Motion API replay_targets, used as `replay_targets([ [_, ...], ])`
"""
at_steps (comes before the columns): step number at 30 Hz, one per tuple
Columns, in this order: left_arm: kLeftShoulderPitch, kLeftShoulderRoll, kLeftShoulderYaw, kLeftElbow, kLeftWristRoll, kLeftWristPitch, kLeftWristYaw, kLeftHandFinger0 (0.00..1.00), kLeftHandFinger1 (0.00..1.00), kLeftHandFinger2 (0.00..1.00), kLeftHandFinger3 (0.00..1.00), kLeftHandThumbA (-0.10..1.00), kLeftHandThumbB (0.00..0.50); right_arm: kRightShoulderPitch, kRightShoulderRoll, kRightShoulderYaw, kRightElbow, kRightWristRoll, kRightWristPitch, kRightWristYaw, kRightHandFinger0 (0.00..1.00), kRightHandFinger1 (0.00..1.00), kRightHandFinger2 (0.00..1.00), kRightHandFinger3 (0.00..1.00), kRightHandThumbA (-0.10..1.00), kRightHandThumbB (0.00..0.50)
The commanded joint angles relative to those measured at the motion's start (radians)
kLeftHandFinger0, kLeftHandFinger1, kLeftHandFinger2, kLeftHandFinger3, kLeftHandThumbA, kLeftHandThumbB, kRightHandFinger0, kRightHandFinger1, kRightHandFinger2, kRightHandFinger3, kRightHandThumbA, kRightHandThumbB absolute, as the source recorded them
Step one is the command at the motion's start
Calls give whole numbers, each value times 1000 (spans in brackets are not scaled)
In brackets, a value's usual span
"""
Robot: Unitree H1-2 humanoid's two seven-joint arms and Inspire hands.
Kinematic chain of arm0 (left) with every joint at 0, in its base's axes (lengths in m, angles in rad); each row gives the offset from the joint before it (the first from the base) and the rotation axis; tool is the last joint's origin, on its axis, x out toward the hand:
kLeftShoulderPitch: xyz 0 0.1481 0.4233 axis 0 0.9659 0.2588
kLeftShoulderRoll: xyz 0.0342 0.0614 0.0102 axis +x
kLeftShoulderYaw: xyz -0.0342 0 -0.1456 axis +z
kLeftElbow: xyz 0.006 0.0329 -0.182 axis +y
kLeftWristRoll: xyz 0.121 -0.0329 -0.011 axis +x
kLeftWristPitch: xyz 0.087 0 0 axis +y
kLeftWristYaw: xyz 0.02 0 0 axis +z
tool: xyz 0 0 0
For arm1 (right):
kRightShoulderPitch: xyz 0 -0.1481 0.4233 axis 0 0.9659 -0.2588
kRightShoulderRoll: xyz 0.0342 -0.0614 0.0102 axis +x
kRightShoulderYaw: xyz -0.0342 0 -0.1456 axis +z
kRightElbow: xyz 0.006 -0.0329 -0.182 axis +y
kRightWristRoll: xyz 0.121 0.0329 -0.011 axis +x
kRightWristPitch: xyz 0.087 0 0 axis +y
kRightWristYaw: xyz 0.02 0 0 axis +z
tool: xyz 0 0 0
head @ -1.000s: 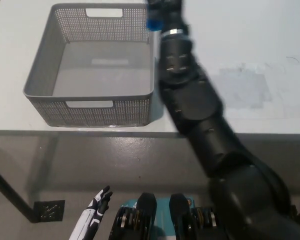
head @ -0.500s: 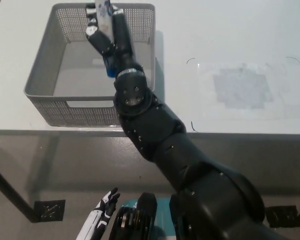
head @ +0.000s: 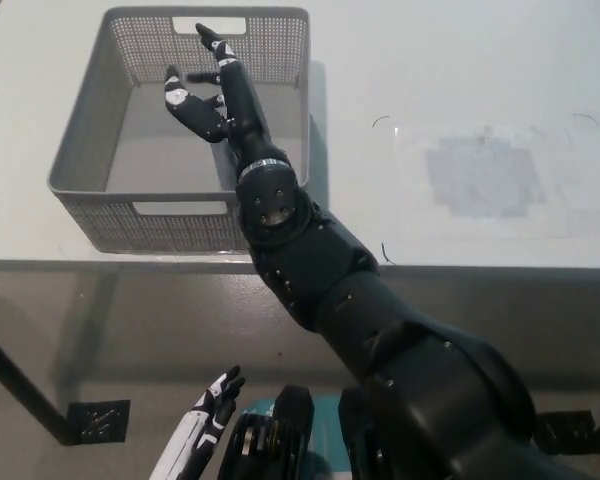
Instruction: Use the right hand to pick up a shampoo and place it into a container on the left side
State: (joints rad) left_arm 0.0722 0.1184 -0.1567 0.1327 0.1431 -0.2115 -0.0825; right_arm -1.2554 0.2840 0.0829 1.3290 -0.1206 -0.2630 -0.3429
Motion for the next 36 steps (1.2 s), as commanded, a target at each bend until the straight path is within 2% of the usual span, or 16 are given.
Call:
replay_targets([
  [1, -11, 14, -6, -33, 8, 1, -19, 1000, 1000, 1000, 1000, 1000, 255, -31, -25, 25, -32, -1, -54, 146, 1000, 1000, 1000, 1000, 908, 368],
  [3, -13, 15, -4, -34, 3, 2, -22, 1000, 1000, 1000, 1000, 1000, 258, -35, -29, 27, -34, -2, -50, 148, 1000, 1000, 1000, 1000, 908, 354],
  [5, -16, 14, -2, -38, 5, 9, -22, 1000, 1000, 1000, 1000, 1000, 261, -41, -44, 39, -48, -17, -35, 141, 1000, 1000, 1000, 1000, 975, 362],
  [7, -16, 14, -2, -41, 6, 16, -23, 1000, 1000, 1000, 1000, 1000, 266, -43, -52, 43, -53, -20, -38, 138, 1000, 1000, 1000, 1000, 996, 369],
  [10, -17, 14, 1, -42, -1, 22, -29, 1000, 1000, 1000, 1000, 1000, 267, -42, -76, 49, -100, -27, -20, 129, 1000, 1000, 1000, 1000, 1000, 370],
  [13, -25, 15, 2, -26, -10, 13, -35, 1000, 1000, 1000, 1000, 1000, 263, -34, -100, 53, -158, -34, -29, 126, 1000, 1000, 1000, 1000, 1000, 349],
  [14, -27, 17, 1, -21, -10, 4, -35, 1000, 1000, 1000, 1000, 1000, 240, -22, -114, 47, -215, -25, -25, 142, 1000, 1000, 1000, 1000, 1000, 326],
  [15, -28, 18, 0, -18, -9, -1, -35, 1000, 1000, 1000, 1000, 1000, 237, -13, -125, 43, -260, -20, -23, 152, 1000, 1000, 1000, 1000, 1000, 324],
  [18, -29, 20, -1, -16, -1, 11, -32, 1000, 1000, 1000, 1000, 1000, 260, 36, -166, 28, -456, -1, 34, 188, 1000, 1000, 1000, 1000, 1000, 330],
  [24, -28, 22, -1, -21, -4, 27, -38, 1000, 1000, 1000, 1000, 1000, 257, 175, -270, -5, -903, 14, 184, 232, 1000, 1000, 1000, 1000, 1000, 312],
  [26, -29, 22, -1, -16, -5, 23, -37, 1000, 1000, 1000, 1000, 1000, 257, 199, -292, -15, -964, 17, 192, 233, 1000, 1000, 1000, 1000, 1000, 306],
  [27, -28, 25, -3, -14, 1, 17, -37, 1000, 1000, 1000, 1000, 1000, 246, 249, -323, -35, -1075, 40, 230, 250, 1000, 1000, 1000, 1000, 991, 289],
  [30, -25, 30, 0, -16, 5, 20, -35, 1000, 1000, 1000, 1000, 1000, 246, 331, -368, -56, -1223, 32, 259, 248, 1000, 1000, 1000, 1000, 990, 257],
  [36, -27, 33, 4, -16, 6, 27, -32, 1000, 1000, 1000, 1000, 1000, 262, 550, -428, -113, -1492, 103, 288, 257, 1000, 1000, 1000, 1000, 1000, 310],
])
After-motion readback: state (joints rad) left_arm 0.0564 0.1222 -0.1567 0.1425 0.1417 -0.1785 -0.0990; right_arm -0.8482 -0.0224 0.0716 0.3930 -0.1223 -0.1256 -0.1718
